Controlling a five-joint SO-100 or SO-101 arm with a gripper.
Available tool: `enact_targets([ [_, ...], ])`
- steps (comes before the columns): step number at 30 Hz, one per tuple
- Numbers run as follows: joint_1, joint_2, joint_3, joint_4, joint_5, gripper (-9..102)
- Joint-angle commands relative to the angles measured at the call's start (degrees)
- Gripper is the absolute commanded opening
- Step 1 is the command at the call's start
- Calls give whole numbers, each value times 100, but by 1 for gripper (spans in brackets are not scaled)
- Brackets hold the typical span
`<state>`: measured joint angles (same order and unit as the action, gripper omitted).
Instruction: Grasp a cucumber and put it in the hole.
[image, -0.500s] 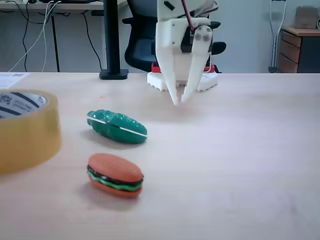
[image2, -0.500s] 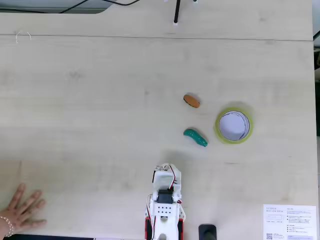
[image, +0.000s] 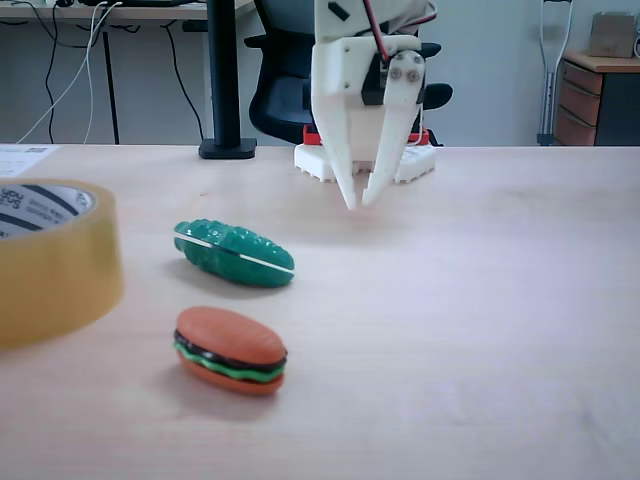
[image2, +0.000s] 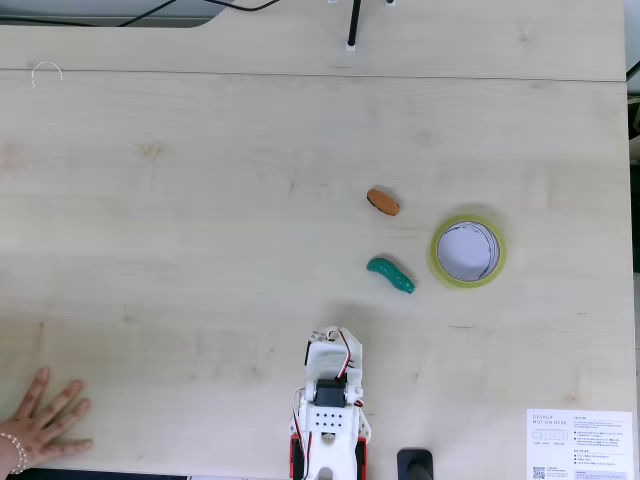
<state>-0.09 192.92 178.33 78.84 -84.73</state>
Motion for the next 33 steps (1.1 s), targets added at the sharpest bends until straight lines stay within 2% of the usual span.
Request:
enact_targets([
  [1, 26, 18, -18, 79, -44, 0],
  [21, 26, 18, -18, 70, -9, 0],
  [33, 26, 18, -352, -316, -35, 0],
])
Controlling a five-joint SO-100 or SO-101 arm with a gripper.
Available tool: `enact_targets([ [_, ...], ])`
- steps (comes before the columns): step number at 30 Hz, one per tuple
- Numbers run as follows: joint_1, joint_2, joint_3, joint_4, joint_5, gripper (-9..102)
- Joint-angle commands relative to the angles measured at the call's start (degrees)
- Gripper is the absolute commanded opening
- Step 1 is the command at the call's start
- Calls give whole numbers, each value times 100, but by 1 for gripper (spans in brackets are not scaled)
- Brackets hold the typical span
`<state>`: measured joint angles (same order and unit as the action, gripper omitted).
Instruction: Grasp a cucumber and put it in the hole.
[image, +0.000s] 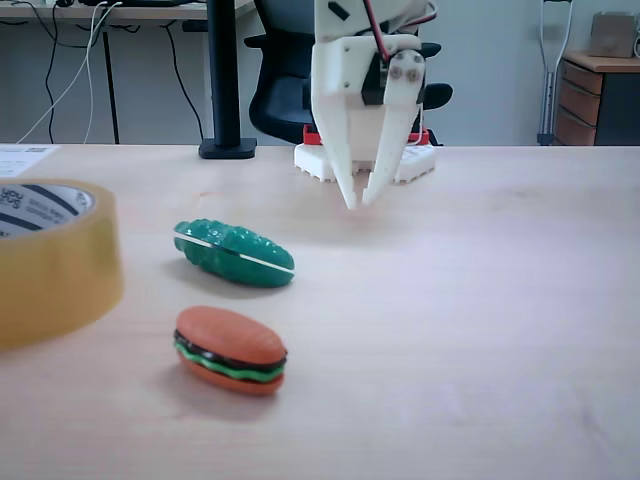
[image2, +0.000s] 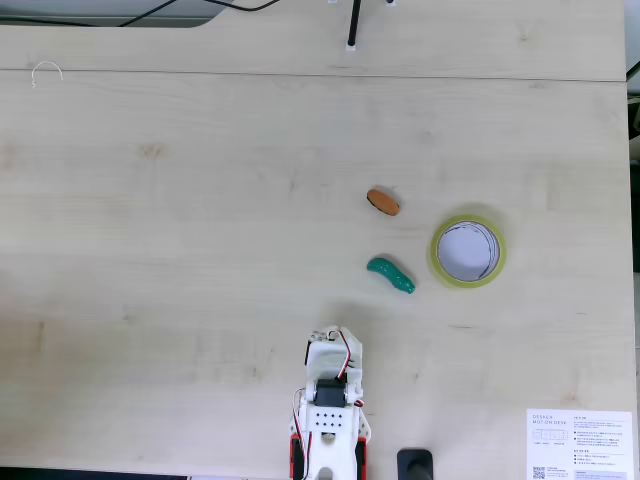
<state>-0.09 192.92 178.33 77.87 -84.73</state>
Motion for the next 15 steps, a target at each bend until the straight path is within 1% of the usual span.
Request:
enact_targets([
  [1, 35, 18, -448, -246, 0, 0],
  [5, 44, 18, -879, -369, 0, 0],
  [9, 44, 18, -1345, -1081, 0, 0],
  [15, 773, -62, -2136, -1617, 167, 0],
])
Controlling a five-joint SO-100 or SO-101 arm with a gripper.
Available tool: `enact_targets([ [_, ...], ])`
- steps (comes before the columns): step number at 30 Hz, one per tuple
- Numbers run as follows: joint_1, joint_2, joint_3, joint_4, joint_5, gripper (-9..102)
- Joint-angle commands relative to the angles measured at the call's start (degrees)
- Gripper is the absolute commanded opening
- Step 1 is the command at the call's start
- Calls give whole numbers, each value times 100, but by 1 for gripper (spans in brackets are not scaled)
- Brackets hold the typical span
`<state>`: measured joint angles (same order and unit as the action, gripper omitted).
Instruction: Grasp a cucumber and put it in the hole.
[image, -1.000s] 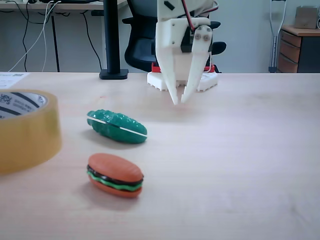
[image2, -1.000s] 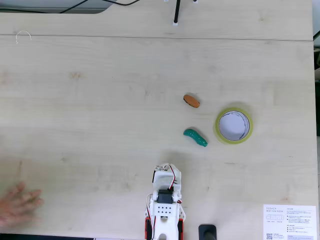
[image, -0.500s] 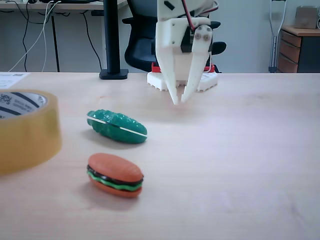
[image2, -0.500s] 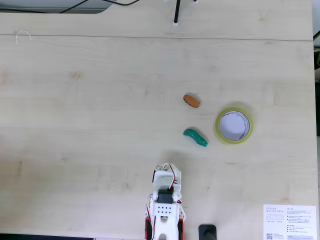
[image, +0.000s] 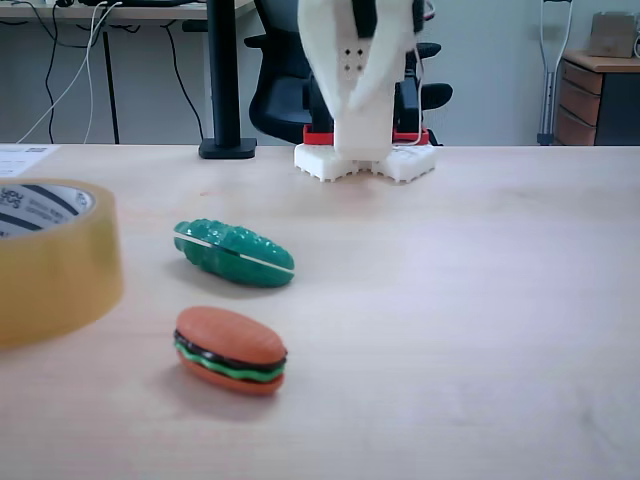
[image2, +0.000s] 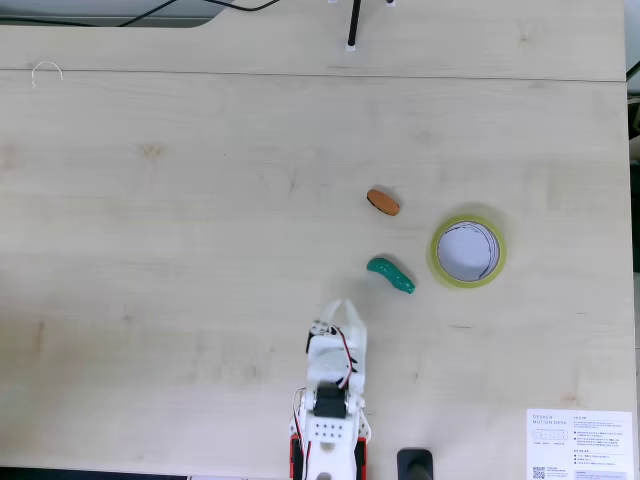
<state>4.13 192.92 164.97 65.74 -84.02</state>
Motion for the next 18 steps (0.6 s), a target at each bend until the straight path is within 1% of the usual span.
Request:
enact_targets([
  [1, 439, -229, -993, -413, 97, 0],
  [6, 677, -1670, -2259, -413, 53, 0],
  [8, 677, -2364, -2830, -422, 35, 2],
  [11, 677, -3401, -3727, -448, -396, 2],
  [13, 677, -3981, -4219, -466, -492, 2],
  [18, 677, -5115, -5045, -773, -1046, 4],
])
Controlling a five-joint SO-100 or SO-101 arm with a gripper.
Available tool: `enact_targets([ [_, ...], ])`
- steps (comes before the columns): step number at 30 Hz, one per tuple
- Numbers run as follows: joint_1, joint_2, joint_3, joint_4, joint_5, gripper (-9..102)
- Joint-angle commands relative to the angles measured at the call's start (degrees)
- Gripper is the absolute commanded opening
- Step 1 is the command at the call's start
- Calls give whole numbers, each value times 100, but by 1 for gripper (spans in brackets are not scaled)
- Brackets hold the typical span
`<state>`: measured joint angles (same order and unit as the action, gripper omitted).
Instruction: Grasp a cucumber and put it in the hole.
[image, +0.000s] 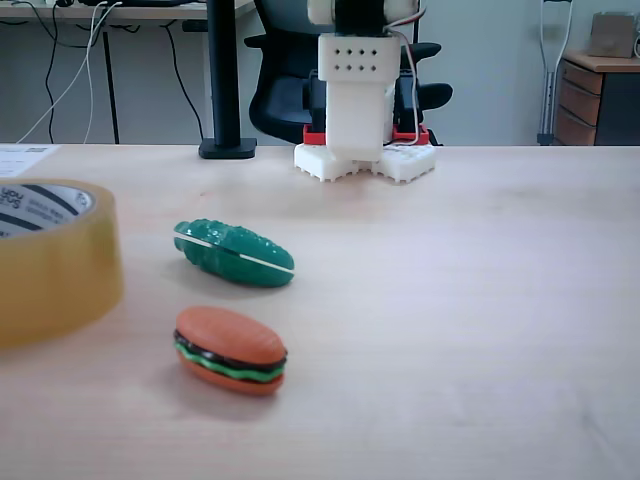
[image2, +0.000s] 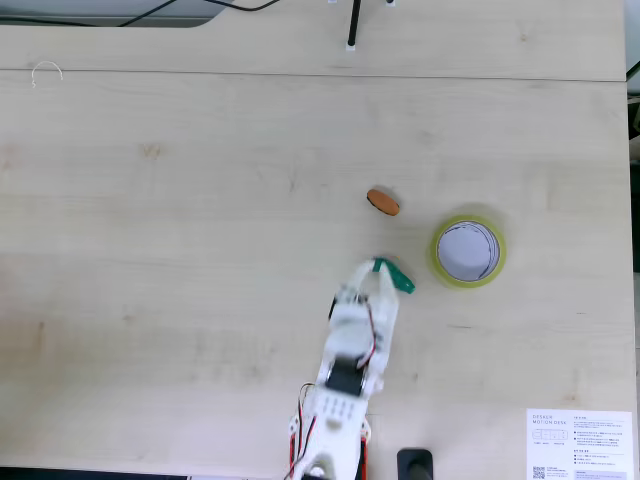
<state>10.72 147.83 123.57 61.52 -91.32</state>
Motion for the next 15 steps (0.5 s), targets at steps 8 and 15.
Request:
enact_targets([
  [8, 18, -1705, -1354, -976, -1854, 11],
  [15, 35, -2197, -1116, -949, -4456, 32],
])
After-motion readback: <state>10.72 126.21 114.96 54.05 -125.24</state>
